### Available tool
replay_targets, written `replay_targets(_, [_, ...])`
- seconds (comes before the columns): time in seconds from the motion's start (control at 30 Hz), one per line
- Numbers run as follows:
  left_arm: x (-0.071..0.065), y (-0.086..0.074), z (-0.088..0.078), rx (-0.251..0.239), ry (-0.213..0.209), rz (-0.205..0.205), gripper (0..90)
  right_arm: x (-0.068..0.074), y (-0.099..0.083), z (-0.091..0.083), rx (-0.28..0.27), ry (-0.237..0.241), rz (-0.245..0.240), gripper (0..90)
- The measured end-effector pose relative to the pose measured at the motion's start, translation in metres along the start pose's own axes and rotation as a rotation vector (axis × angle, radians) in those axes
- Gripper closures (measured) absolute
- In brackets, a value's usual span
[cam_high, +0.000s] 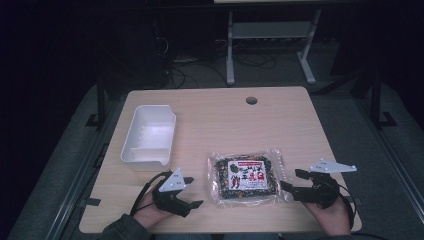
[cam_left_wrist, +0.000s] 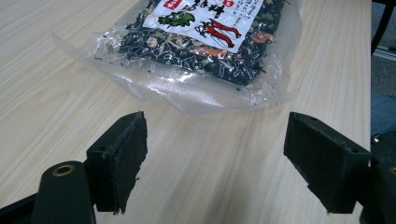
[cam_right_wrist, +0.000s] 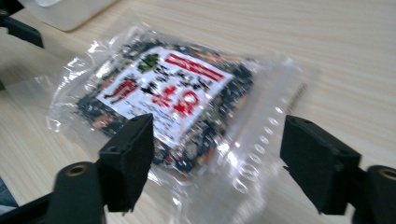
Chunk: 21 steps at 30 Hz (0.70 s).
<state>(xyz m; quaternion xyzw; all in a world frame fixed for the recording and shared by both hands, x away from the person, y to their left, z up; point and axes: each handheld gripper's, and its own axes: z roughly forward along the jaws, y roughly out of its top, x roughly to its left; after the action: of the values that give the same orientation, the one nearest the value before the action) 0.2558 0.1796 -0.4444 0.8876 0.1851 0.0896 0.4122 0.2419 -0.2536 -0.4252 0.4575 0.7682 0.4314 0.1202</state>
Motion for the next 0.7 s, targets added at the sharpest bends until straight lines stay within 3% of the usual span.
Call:
replay_targets(0.23, [-0.001,0.0,0.0,0.0,0.0,0.001,20.9,-0.008,-0.015,0.0,0.078,-0.032,0.054,33.4])
replay_targets(0.5, [-0.001,0.0,0.0,0.0,0.0,0.003,20.9,-0.016,-0.027,-0.001,0.113,-0.019,0.138,41.6])
replay_targets(0.7, [-0.001,0.0,0.0,-0.001,0.0,0.006,20.9,-0.017,-0.036,-0.002,0.159,-0.012,0.167,44.9])
